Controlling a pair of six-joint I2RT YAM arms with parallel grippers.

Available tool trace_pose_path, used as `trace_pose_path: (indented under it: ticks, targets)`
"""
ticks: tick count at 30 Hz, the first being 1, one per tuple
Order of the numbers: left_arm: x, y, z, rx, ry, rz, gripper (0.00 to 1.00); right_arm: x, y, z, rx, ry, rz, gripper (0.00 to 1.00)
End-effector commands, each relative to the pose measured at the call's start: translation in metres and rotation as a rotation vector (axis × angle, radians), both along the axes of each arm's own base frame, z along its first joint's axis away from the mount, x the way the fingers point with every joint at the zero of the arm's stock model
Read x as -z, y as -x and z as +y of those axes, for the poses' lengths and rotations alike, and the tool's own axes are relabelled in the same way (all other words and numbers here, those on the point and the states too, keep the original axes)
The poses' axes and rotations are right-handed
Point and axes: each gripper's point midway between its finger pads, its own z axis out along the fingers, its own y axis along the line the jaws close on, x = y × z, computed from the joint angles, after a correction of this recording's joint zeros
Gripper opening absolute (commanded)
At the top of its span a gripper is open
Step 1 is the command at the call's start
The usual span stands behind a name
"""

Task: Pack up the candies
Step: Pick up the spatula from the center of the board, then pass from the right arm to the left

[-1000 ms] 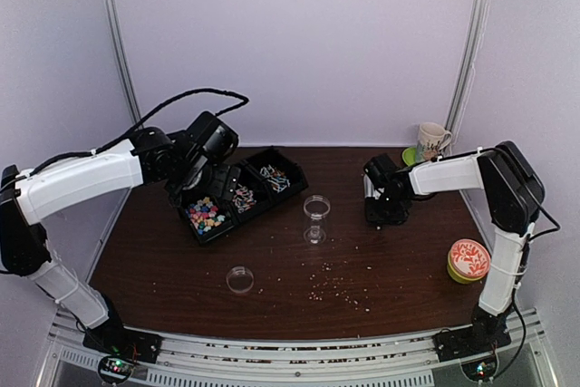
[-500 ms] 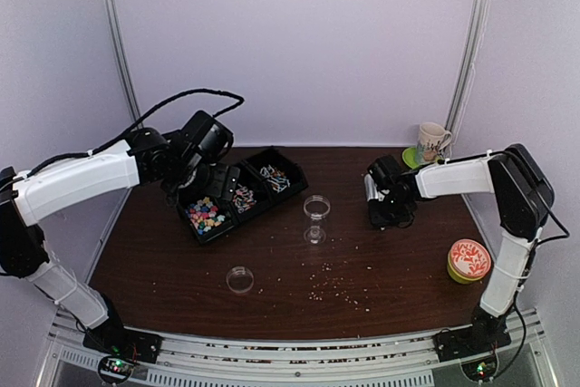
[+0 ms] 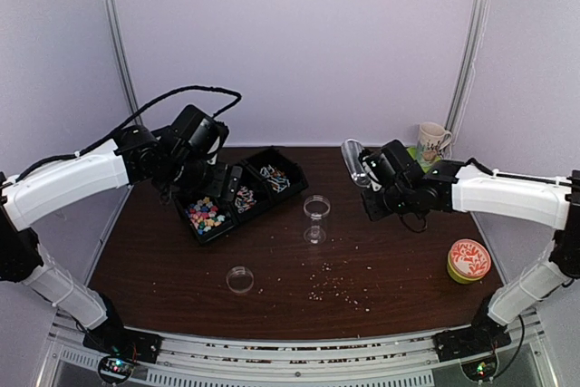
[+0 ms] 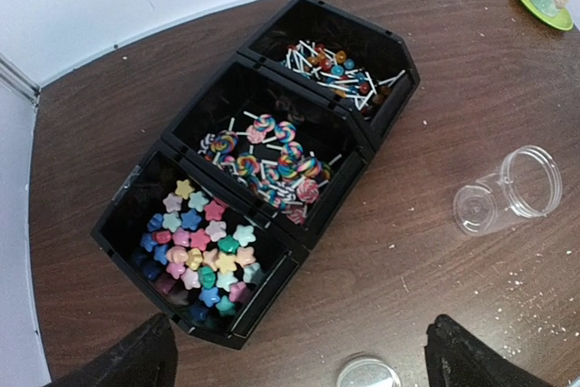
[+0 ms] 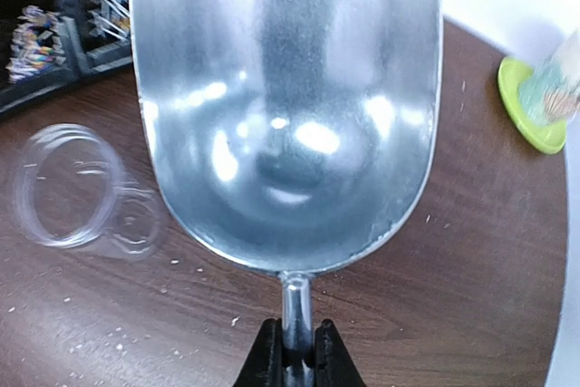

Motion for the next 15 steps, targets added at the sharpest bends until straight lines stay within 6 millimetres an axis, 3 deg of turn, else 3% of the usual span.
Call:
trace_pose_path:
  ticks: [1,6,15]
  targets:
    - [-0.019,0.003,-0.024,0.109,0.113,-0.01,0.97,-0.045,0.016,-0.001,-0.052,0.068,-0.17,0.0]
    - [-0.025,0.013,-0.047,0.237,0.197,-0.004,0.95,-0.071,0.04,0.02,-0.146,0.095,-0.259,0.0]
    - [-0.045,0.043,-0.083,0.482,0.359,0.021,0.86,-0.068,0.072,0.047,-0.263,0.299,-0.343,0.0]
